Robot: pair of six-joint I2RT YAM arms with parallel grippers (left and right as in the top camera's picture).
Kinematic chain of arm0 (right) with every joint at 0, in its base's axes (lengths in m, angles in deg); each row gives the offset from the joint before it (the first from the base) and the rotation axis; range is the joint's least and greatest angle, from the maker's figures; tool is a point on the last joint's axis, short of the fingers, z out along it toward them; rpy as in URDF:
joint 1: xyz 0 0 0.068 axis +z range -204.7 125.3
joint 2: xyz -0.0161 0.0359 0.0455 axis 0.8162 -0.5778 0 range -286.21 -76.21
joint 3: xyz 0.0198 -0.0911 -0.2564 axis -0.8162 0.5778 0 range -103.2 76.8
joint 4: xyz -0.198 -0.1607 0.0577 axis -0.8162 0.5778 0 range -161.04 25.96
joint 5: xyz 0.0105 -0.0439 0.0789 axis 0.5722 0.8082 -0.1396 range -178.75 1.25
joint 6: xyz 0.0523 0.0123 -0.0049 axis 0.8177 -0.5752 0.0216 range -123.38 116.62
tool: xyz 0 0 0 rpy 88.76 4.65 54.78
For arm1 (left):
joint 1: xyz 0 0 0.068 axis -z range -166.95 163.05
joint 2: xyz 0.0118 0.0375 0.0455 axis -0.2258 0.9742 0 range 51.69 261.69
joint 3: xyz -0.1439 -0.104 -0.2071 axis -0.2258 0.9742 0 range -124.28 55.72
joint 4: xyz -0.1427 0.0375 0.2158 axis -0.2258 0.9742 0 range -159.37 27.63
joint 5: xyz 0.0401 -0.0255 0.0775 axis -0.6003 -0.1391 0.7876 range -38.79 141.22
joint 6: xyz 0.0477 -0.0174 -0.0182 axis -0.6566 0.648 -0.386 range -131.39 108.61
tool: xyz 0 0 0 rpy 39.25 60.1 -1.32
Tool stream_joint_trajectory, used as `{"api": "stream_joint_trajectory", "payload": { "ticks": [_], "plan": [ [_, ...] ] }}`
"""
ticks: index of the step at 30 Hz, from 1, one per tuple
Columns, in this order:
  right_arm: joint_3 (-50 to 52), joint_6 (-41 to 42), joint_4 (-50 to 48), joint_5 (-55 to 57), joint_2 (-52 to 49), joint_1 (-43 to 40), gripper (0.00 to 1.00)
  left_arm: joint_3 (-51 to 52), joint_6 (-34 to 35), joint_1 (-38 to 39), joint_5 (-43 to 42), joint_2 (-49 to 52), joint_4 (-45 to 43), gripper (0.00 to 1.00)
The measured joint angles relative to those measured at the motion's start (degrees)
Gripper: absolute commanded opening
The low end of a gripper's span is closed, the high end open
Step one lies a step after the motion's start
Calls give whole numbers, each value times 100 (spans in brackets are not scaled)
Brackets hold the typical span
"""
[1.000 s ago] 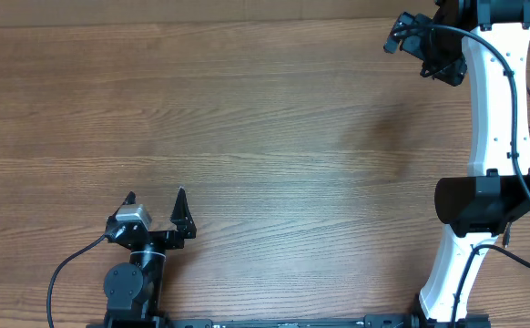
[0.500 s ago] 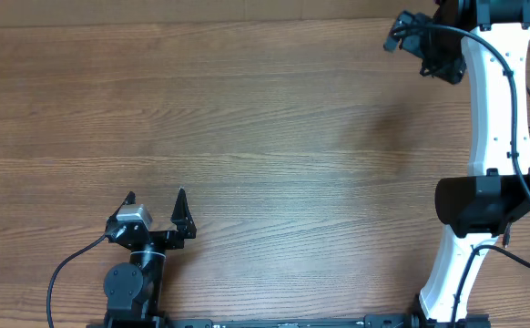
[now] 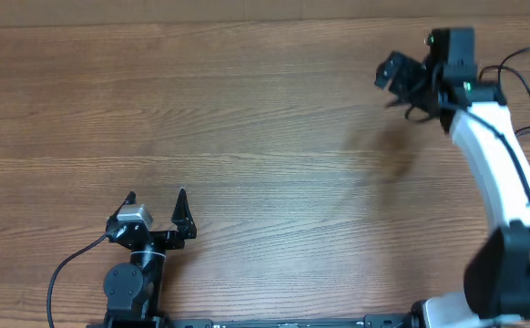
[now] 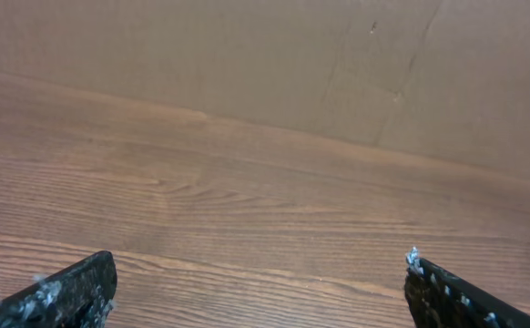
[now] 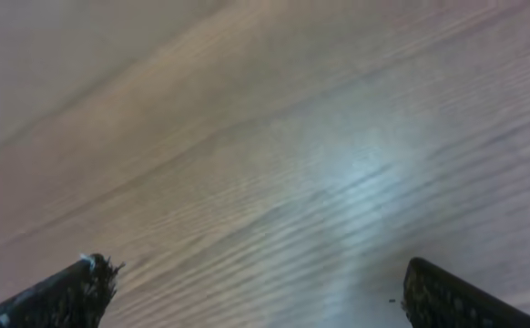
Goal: Untangle cables
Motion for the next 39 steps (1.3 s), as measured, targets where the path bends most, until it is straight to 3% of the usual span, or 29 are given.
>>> {"api": "stream_joint_trajectory", "payload": {
  "ticks": [5, 11, 19, 30, 39],
  "plan": [
    [1808, -518, -2059, 2, 1379, 168, 100, 0, 0, 0, 0, 0, 2, 100],
    [3274, -1152, -3611, -35, 2916, 369, 100, 0, 0, -2, 0, 2, 0, 100],
    [5066, -1322, -4706, 205, 4570, 369, 100, 0, 0, 0, 0, 2, 0, 100],
    [7044, -1521, -4806, 516, 7149, 345, 100, 0, 0, 0, 0, 2, 0, 99],
    [7613, -1620, -3668, 557, 8640, 216, 100, 0, 0, 0, -2, 2, 0, 99]
  ]
}}
